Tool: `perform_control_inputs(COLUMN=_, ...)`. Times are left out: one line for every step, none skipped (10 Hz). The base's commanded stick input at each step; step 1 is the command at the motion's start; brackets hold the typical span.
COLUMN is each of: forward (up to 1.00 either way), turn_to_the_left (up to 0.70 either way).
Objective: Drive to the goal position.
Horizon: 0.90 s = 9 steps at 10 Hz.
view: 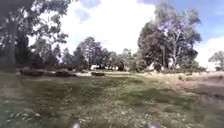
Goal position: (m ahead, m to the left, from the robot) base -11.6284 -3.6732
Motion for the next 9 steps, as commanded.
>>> perform_control_inputs(forward=0.7, turn_to_the_left=0.0)
perform_control_inputs(forward=0.7, turn_to_the_left=0.0)
perform_control_inputs(forward=0.7, turn_to_the_left=0.0)
perform_control_inputs(forward=0.7, turn_to_the_left=0.0)
perform_control_inputs(forward=0.7, turn_to_the_left=0.0)
perform_control_inputs(forward=0.7, turn_to_the_left=0.0)
perform_control_inputs(forward=0.7, turn_to_the_left=0.0)
perform_control_inputs(forward=0.7, turn_to_the_left=0.0)
perform_control_inputs(forward=0.7, turn_to_the_left=0.0)
